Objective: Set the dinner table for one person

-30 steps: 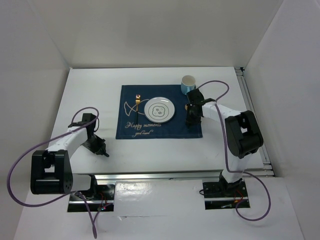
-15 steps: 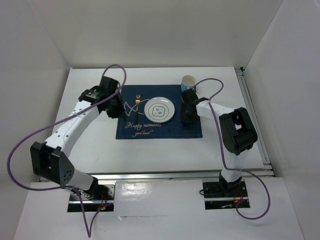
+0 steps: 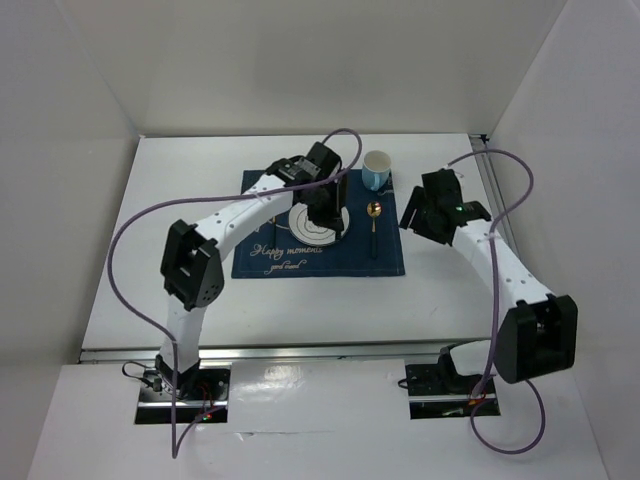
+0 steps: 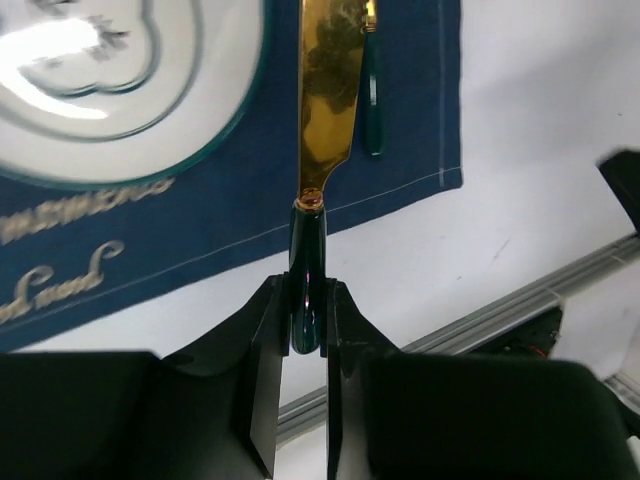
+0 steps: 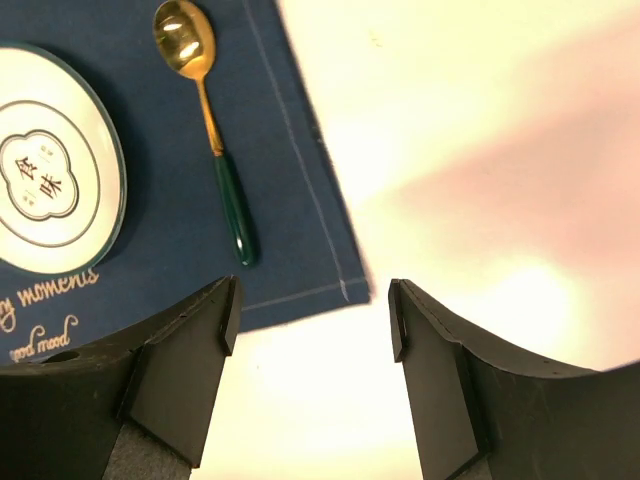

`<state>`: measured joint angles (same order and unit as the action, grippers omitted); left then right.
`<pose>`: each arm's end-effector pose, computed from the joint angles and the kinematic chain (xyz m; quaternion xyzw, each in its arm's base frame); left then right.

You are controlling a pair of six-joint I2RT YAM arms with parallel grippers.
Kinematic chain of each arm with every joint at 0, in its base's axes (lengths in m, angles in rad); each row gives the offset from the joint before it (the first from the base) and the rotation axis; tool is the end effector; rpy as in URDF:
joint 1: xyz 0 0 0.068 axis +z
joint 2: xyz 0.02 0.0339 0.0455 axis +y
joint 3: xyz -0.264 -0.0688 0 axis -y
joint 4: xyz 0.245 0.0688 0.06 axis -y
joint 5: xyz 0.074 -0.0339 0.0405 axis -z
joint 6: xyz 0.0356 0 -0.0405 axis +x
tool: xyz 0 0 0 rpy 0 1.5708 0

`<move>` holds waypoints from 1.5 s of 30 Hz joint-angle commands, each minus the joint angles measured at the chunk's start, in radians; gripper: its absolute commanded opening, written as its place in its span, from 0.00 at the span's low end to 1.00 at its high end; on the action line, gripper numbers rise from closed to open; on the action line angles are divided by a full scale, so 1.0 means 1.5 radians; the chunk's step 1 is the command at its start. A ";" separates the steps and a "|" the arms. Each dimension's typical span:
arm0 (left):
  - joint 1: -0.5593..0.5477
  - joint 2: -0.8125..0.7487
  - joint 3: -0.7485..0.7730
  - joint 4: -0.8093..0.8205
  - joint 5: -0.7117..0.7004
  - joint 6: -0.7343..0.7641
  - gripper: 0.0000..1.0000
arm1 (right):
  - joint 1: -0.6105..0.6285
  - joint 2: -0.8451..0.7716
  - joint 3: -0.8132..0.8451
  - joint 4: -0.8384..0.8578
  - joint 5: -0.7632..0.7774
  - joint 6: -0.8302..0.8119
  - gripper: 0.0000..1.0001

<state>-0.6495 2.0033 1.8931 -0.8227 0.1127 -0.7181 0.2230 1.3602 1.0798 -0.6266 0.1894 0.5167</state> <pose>0.3527 -0.2729 0.2980 -0.0149 0.9481 -0.2392 0.2089 0.2784 0.0563 0.2757 0.1682 0.9266 0.0339 0.3348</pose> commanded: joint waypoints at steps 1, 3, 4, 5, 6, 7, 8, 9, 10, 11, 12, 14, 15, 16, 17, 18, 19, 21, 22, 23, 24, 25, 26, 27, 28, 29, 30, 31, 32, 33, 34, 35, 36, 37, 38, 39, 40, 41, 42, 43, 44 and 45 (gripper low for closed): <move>-0.018 0.069 0.071 0.034 0.064 -0.018 0.00 | -0.028 -0.058 -0.015 -0.059 -0.021 0.013 0.72; -0.024 0.106 0.089 0.042 0.079 -0.034 0.00 | -0.051 -0.073 -0.022 -0.059 -0.052 0.013 0.72; -0.024 0.140 0.096 0.050 0.086 -0.034 0.00 | -0.051 -0.079 -0.022 -0.067 -0.052 0.013 0.72; -0.030 0.155 0.102 0.050 0.086 -0.042 0.00 | -0.062 -0.079 -0.022 -0.074 -0.052 0.013 0.72; -0.030 0.169 0.112 0.057 0.086 -0.049 0.00 | -0.069 -0.079 -0.022 -0.074 -0.052 0.013 0.72; -0.030 0.191 0.122 0.058 0.086 -0.056 0.00 | -0.069 -0.087 -0.022 -0.082 -0.052 0.007 0.72; -0.030 0.200 0.128 0.064 0.086 -0.056 0.00 | -0.077 -0.087 -0.022 -0.082 -0.052 0.007 0.72; -0.030 0.208 0.134 0.064 0.086 -0.064 0.00 | -0.084 -0.097 -0.022 -0.082 -0.059 0.001 0.72; -0.030 0.216 0.140 0.064 0.079 -0.064 0.00 | -0.084 -0.107 -0.030 -0.082 -0.066 0.001 0.73; -0.030 0.225 0.148 0.070 0.079 -0.064 0.00 | -0.084 -0.107 -0.038 -0.082 -0.066 -0.005 0.73; -0.036 0.245 0.174 0.070 0.071 -0.070 0.00 | -0.090 -0.107 -0.038 -0.082 -0.073 -0.005 0.73; -0.036 0.270 0.201 0.059 0.059 -0.077 0.00 | -0.090 -0.113 -0.045 -0.088 -0.073 -0.005 0.73; -0.036 0.281 0.225 0.048 0.050 -0.085 0.00 | -0.090 -0.113 -0.045 -0.095 -0.073 -0.005 0.73; -0.036 0.301 0.233 0.048 0.044 -0.092 0.00 | -0.090 -0.113 -0.045 -0.095 -0.073 -0.005 0.73; -0.036 0.308 0.233 0.048 0.043 -0.092 0.00 | -0.090 -0.119 -0.045 -0.095 -0.073 -0.005 0.73; -0.036 0.314 0.233 0.042 0.043 -0.092 0.00 | -0.096 -0.125 -0.045 -0.095 -0.073 -0.005 0.73; -0.036 0.314 0.233 0.042 0.043 -0.098 0.00 | -0.096 -0.125 -0.045 -0.095 -0.081 -0.005 0.73; -0.036 0.330 0.233 0.042 0.050 -0.098 0.00 | -0.096 -0.125 -0.051 -0.095 -0.081 -0.011 0.73; -0.036 0.338 0.233 0.042 0.057 -0.104 0.00 | -0.096 -0.125 -0.051 -0.095 -0.081 -0.011 0.73; -0.036 0.339 0.233 0.042 0.057 -0.104 0.03 | -0.096 -0.125 -0.051 -0.095 -0.081 -0.011 0.73; -0.036 0.345 0.226 0.042 0.063 -0.104 0.21 | -0.096 -0.125 -0.051 -0.095 -0.081 -0.017 0.73; -0.036 0.345 0.226 0.042 0.063 -0.104 0.31 | -0.096 -0.125 -0.051 -0.095 -0.081 -0.017 0.73; -0.036 0.345 0.220 0.042 0.063 -0.104 0.39 | -0.096 -0.125 -0.051 -0.095 -0.081 -0.017 0.73; -0.036 0.345 0.220 0.042 0.063 -0.104 0.44 | -0.096 -0.125 -0.051 -0.095 -0.087 -0.023 0.73; -0.036 0.336 0.220 0.042 0.063 -0.104 0.53 | -0.096 -0.125 -0.051 -0.095 -0.087 -0.023 0.73; -0.036 0.335 0.220 0.042 0.063 -0.097 0.55 | -0.096 -0.125 -0.051 -0.095 -0.087 -0.023 0.73; -0.036 0.326 0.220 0.042 0.063 -0.097 0.55 | -0.096 -0.125 -0.051 -0.095 -0.087 -0.023 0.73; -0.036 0.326 0.220 0.042 0.063 -0.090 0.56 | -0.096 -0.125 -0.051 -0.095 -0.087 -0.023 0.73; -0.036 0.317 0.226 0.042 0.063 -0.090 0.56 | -0.096 -0.125 -0.051 -0.095 -0.087 -0.023 0.73; -0.036 0.306 0.226 0.042 0.063 -0.082 0.56 | -0.096 -0.125 -0.045 -0.095 -0.087 -0.023 0.74; -0.036 0.299 0.226 0.035 0.063 -0.082 0.56 | -0.096 -0.125 -0.045 -0.095 -0.087 -0.023 0.74; -0.036 0.291 0.226 0.035 0.063 -0.076 0.56 | -0.096 -0.125 -0.038 -0.095 -0.081 -0.023 0.76; -0.036 0.274 0.232 0.028 0.063 -0.067 0.56 | -0.096 -0.125 -0.038 -0.095 -0.081 -0.023 0.77; -0.036 0.265 0.232 0.028 0.063 -0.067 0.56 | -0.096 -0.119 -0.038 -0.095 -0.081 -0.023 0.79; -0.036 0.255 0.232 0.021 0.063 -0.057 0.56 | -0.096 -0.119 -0.029 -0.095 -0.081 -0.023 0.80; -0.036 0.244 0.232 0.013 0.063 -0.048 0.56 | -0.096 -0.119 -0.022 -0.095 -0.075 -0.023 0.82; -0.036 0.219 0.238 0.013 0.070 -0.042 0.56 | -0.096 -0.112 -0.022 -0.095 -0.075 -0.023 0.85; -0.036 0.207 0.238 0.013 0.087 -0.036 0.56 | -0.096 -0.112 -0.013 -0.095 -0.068 -0.023 0.88; -0.036 0.194 0.238 0.003 0.094 -0.026 0.56 | -0.096 -0.112 -0.007 -0.095 -0.059 -0.017 0.93; -0.036 0.167 0.238 0.003 0.102 -0.017 0.56 | -0.096 -0.105 -0.007 -0.095 -0.059 -0.017 1.00; -0.036 0.153 0.238 0.003 0.127 -0.007 0.56 | -0.096 -0.105 0.000 -0.095 -0.050 -0.017 1.00; -0.036 0.140 0.238 0.010 0.144 0.015 0.56 | -0.103 -0.105 0.006 -0.095 -0.036 -0.011 1.00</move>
<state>-0.6991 2.3566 2.2147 -0.8116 0.2462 -0.7788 0.0845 1.2022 1.0271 -0.7662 0.0814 0.4927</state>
